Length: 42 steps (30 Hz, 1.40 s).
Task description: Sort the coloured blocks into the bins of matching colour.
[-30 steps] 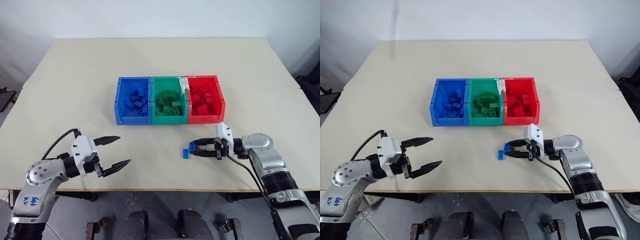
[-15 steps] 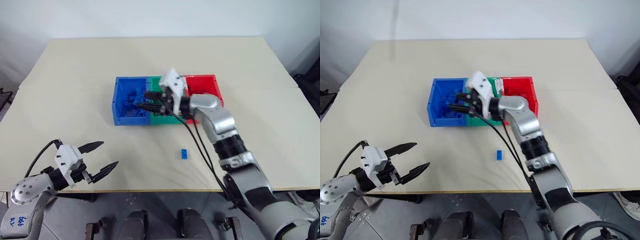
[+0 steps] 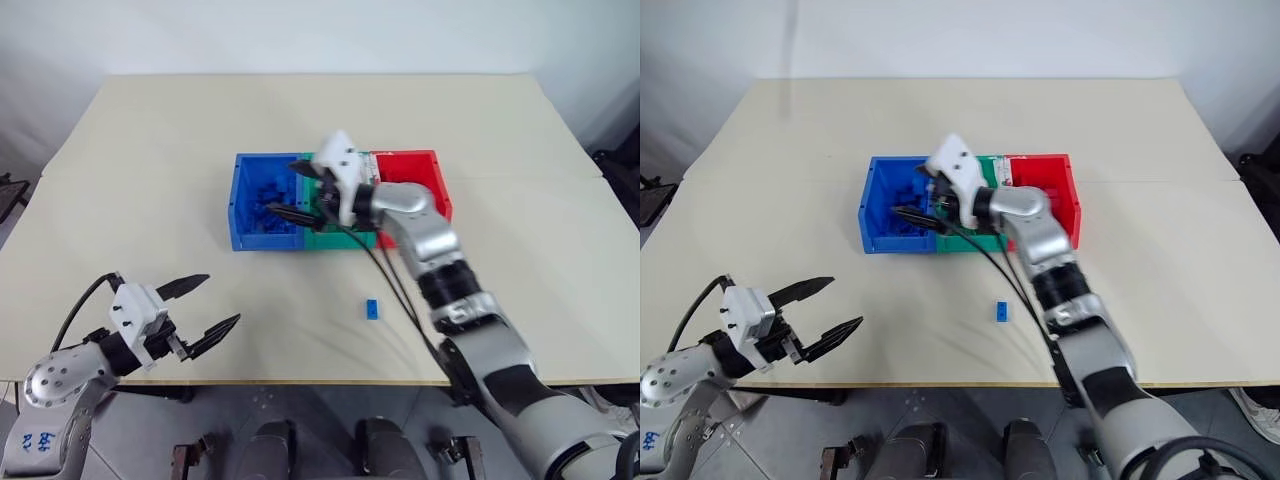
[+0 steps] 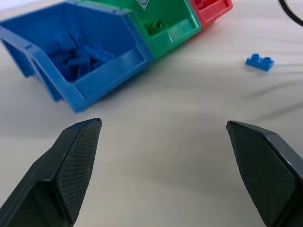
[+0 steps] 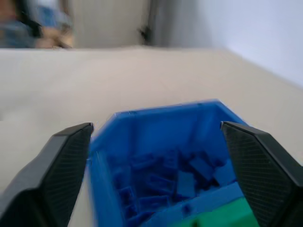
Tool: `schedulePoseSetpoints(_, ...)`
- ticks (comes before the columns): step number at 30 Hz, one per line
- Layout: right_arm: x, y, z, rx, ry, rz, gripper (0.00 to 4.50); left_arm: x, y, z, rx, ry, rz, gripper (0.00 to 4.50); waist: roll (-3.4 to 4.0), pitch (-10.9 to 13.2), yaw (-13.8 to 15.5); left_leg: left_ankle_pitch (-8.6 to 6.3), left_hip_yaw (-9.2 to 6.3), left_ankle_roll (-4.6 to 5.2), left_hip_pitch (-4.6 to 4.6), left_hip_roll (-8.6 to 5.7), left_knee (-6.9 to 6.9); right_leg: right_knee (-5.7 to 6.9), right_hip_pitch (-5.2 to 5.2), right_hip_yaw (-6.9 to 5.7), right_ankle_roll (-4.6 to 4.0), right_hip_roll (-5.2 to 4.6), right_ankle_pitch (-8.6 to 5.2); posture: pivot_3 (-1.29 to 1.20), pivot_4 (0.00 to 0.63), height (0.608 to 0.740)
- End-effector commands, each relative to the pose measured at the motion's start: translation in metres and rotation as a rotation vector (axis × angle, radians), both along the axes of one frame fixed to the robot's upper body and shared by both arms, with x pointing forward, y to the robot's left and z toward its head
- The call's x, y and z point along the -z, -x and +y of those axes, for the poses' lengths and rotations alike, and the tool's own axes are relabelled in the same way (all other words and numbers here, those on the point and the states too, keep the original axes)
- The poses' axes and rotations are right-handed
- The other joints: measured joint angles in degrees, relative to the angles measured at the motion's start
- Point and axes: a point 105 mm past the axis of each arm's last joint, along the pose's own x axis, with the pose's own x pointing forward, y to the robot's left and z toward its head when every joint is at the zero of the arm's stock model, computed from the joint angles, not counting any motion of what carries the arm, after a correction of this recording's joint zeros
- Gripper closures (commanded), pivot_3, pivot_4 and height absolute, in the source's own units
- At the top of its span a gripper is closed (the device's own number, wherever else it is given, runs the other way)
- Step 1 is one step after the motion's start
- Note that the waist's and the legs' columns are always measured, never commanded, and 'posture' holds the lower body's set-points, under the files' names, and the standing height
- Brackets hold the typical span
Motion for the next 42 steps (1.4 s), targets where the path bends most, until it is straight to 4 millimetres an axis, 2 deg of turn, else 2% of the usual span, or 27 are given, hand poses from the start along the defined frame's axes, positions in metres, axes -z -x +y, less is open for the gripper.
schedulePoseSetpoints(1, 0.007, 0.027, -0.046, -0.074, 0.042, -0.079, 0.04, -0.005, -0.002, -0.015, 0.089, -0.019, -0.017, 0.00, 0.00, 0.0, -0.3, -0.03, 0.03, 0.05, 0.00, -0.02, 0.02, 0.00, 0.00, 0.01, 0.00, -0.01, 0.00, 0.00, 0.150, 0.740)
schedulePoseSetpoints(4, 0.033, 0.042, -0.091, -0.046, 0.154, -0.063, 0.04, -0.006, -0.005, -0.027, 0.163, -0.029, -0.010, 0.00, 0.00, 0.0, -0.2, -0.08, 0.11, 0.15, -0.03, -0.05, 0.03, -0.12, 0.01, 0.01, 0.02, -0.02, 0.01, 0.00, 0.150, 0.740)
schedulePoseSetpoints(7, 0.047, 0.050, -0.135, 0.025, 0.161, 0.014, 0.04, -0.005, -0.007, -0.038, 0.247, -0.031, 0.015, 0.00, 0.01, 0.0, -0.7, -0.08, 0.24, 0.15, -0.09, 0.05, 0.00, -0.37, 0.02, 0.03, 0.04, 0.04, 0.02, 0.00, 0.150, 0.740)
schedulePoseSetpoints(11, 0.069, 0.071, -0.196, 0.084, 0.290, 0.066, 0.04, -0.002, -0.013, -0.055, 0.365, -0.057, 0.037, 0.00, 0.02, 0.0, -0.3, -0.06, 0.40, 0.11, 0.00, 0.18, 0.01, -0.41, 0.07, 0.05, 0.04, 0.13, 0.02, 0.00, 0.150, 0.740)
schedulePoseSetpoints(14, 0.082, 0.077, -0.228, 0.147, 0.360, 0.129, 0.04, -0.002, -0.015, -0.061, 0.412, -0.066, 0.039, 0.00, 0.01, 0.0, -0.5, -0.06, 0.48, 0.12, 0.08, 0.18, 0.07, -0.45, 0.17, 0.08, 0.06, 0.13, 0.02, 0.00, 0.150, 0.740)
schedulePoseSetpoints(16, 0.084, 0.076, -0.240, 0.180, 0.354, 0.153, 0.04, -0.003, -0.017, -0.062, 0.421, -0.073, 0.023, 0.00, 0.01, 0.0, -0.6, -0.05, 0.68, 0.15, 0.16, 0.21, 0.07, -0.47, 0.20, 0.11, 0.09, 0.11, 0.04, 0.00, 0.150, 0.740)
schedulePoseSetpoints(19, 0.084, 0.073, -0.230, 0.141, 0.342, 0.145, 0.04, -0.003, -0.018, -0.060, 0.414, -0.075, 0.017, 0.00, 0.01, 0.0, -0.7, -0.05, 0.83, 0.14, 0.27, 0.34, 0.07, -0.45, 0.21, 0.16, 0.10, 0.14, 0.05, 0.00, 0.150, 0.740)
schedulePoseSetpoints(22, 0.085, 0.071, -0.198, 0.040, 0.308, 0.160, 0.04, -0.001, -0.016, -0.055, 0.390, -0.076, 0.017, 0.00, 0.01, 0.0, -0.7, -0.04, 0.88, 0.12, 0.28, 0.44, 0.10, -0.42, 0.19, 0.17, 0.11, 0.14, 0.05, 0.00, 0.150, 0.740)
schedulePoseSetpoints(25, 0.098, 0.071, -0.162, -0.072, 0.355, 0.217, 0.04, 0.003, -0.011, -0.049, 0.365, -0.069, 0.041, 0.00, 0.01, 0.0, -0.6, -0.04, 0.88, 0.10, 0.27, 0.44, 0.11, -0.40, 0.16, 0.20, 0.11, 0.08, 0.05, 0.00, 0.150, 0.740)
schedulePoseSetpoints(30, 0.110, 0.064, -0.114, -0.154, 0.343, 0.235, 0.04, 0.004, -0.003, -0.041, 0.317, -0.067, 0.056, 0.00, 0.01, 0.0, -0.1, -0.05, 0.80, 0.08, 0.21, 0.41, 0.13, -0.39, 0.10, 0.18, 0.11, -0.07, 0.05, 0.00, 0.150, 0.740)
schedulePoseSetpoints(32, 0.118, 0.064, -0.103, -0.179, 0.364, 0.239, 0.04, 0.004, -0.002, -0.038, 0.292, -0.075, 0.048, 0.00, 0.01, 0.0, 0.2, -0.05, 0.79, 0.08, 0.20, 0.37, 0.14, -0.40, 0.10, 0.17, 0.12, -0.10, 0.06, 0.00, 0.150, 0.740)
schedulePoseSetpoints(35, 0.129, 0.063, -0.097, -0.182, 0.398, 0.250, 0.04, 0.002, 0.000, -0.034, 0.266, -0.079, 0.042, 0.00, 0.01, 0.0, 0.7, -0.06, 0.77, 0.09, 0.20, 0.32, 0.13, -0.41, 0.08, 0.16, 0.13, -0.10, 0.06, 0.00, 0.150, 0.740)
schedulePoseSetpoints(38, 0.132, 0.063, -0.096, -0.181, 0.390, 0.262, 0.68, 0.001, 0.002, -0.029, 0.245, -0.083, 0.039, 0.00, -0.01, 0.0, 0.8, -0.06, 0.78, 0.08, 0.21, 0.34, 0.14, -0.42, 0.10, 0.16, 0.13, -0.09, 0.06, 0.00, 0.150, 0.740)
schedulePoseSetpoints(42, 0.133, 0.063, -0.097, -0.175, 0.393, 0.262, 2.06, 0.001, 0.004, -0.027, 0.230, -0.083, 0.040, 0.00, -0.01, 0.0, 0.8, -0.06, 0.78, 0.08, 0.21, 0.34, 0.10, -0.42, 0.10, 0.16, 0.13, -0.09, 0.06, 0.00, 0.150, 0.740)
